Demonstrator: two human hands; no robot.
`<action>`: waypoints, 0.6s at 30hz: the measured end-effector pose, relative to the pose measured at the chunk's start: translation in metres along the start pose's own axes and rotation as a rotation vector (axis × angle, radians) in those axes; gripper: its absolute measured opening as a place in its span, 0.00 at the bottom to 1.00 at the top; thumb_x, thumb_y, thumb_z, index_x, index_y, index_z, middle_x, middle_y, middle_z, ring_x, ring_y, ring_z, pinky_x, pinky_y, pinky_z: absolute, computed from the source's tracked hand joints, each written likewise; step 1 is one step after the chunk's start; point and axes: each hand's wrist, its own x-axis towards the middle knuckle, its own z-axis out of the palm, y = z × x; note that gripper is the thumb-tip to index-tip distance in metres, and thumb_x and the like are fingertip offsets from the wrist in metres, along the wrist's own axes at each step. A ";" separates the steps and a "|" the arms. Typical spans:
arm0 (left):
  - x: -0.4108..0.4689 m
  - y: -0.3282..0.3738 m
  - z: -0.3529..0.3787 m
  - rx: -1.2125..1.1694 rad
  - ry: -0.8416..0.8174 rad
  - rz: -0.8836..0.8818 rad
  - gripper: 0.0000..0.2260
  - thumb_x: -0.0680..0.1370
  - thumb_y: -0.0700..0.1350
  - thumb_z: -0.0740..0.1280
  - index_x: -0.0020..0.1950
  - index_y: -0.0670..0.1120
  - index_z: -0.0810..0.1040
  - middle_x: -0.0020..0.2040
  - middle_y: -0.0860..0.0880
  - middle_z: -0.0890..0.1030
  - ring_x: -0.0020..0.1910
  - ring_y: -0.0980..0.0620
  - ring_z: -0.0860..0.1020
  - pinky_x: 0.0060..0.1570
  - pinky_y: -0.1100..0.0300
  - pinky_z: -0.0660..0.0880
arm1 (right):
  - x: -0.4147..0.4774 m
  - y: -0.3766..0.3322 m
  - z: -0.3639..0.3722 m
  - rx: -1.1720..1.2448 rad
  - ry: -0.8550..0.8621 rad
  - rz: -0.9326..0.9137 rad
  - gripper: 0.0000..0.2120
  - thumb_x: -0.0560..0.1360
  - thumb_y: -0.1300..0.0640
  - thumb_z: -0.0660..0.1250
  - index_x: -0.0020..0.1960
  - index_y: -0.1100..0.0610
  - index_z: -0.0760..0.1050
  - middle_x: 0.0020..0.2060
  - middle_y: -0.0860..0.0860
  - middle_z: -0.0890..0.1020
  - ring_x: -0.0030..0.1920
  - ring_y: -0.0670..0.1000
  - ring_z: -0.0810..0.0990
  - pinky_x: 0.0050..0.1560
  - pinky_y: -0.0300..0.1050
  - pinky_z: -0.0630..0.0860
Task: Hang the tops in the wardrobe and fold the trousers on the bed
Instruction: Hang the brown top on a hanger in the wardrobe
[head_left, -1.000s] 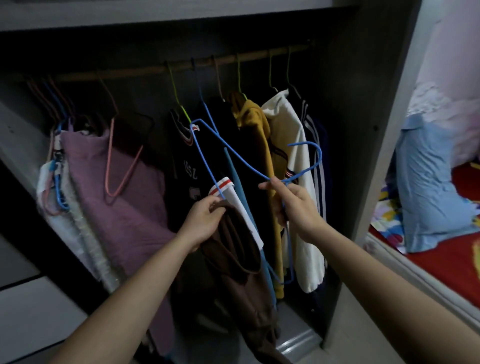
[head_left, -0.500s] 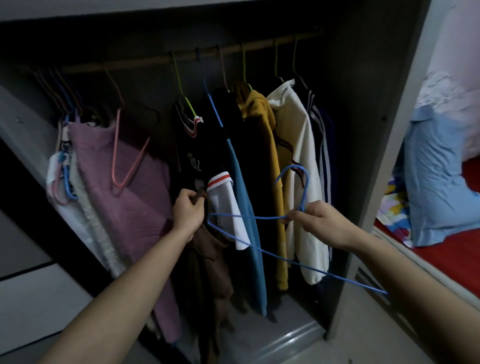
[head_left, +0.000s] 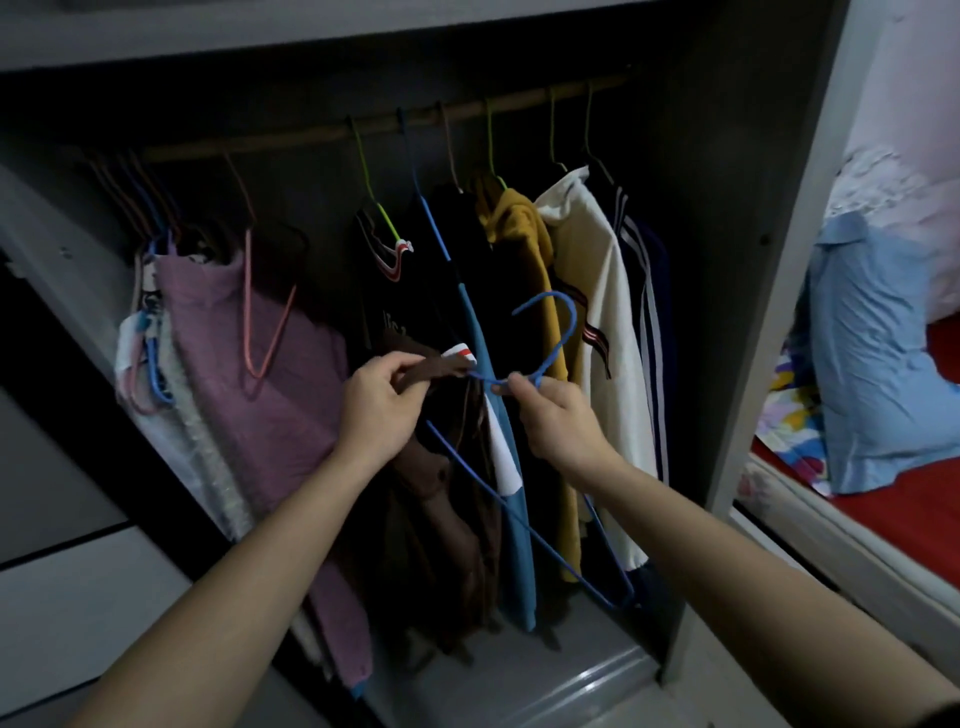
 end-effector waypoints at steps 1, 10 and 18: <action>0.000 -0.002 -0.006 -0.013 0.010 -0.014 0.08 0.74 0.41 0.72 0.52 0.49 0.84 0.40 0.49 0.82 0.38 0.54 0.80 0.41 0.58 0.76 | 0.000 -0.002 0.000 0.099 0.010 -0.020 0.18 0.83 0.47 0.60 0.51 0.58 0.82 0.22 0.47 0.64 0.23 0.47 0.61 0.23 0.39 0.60; -0.003 0.046 -0.009 -0.158 -0.092 0.131 0.13 0.74 0.45 0.64 0.48 0.61 0.83 0.44 0.60 0.85 0.45 0.63 0.82 0.45 0.69 0.75 | -0.001 -0.022 0.029 0.084 -0.008 -0.040 0.21 0.83 0.49 0.60 0.42 0.65 0.72 0.28 0.55 0.69 0.28 0.53 0.68 0.31 0.46 0.66; 0.018 0.038 -0.025 0.434 -0.053 0.298 0.25 0.72 0.51 0.63 0.69 0.48 0.75 0.68 0.46 0.70 0.71 0.45 0.63 0.73 0.46 0.55 | 0.000 -0.027 0.004 0.172 -0.158 -0.057 0.29 0.83 0.45 0.60 0.52 0.76 0.70 0.27 0.51 0.67 0.28 0.51 0.65 0.32 0.47 0.65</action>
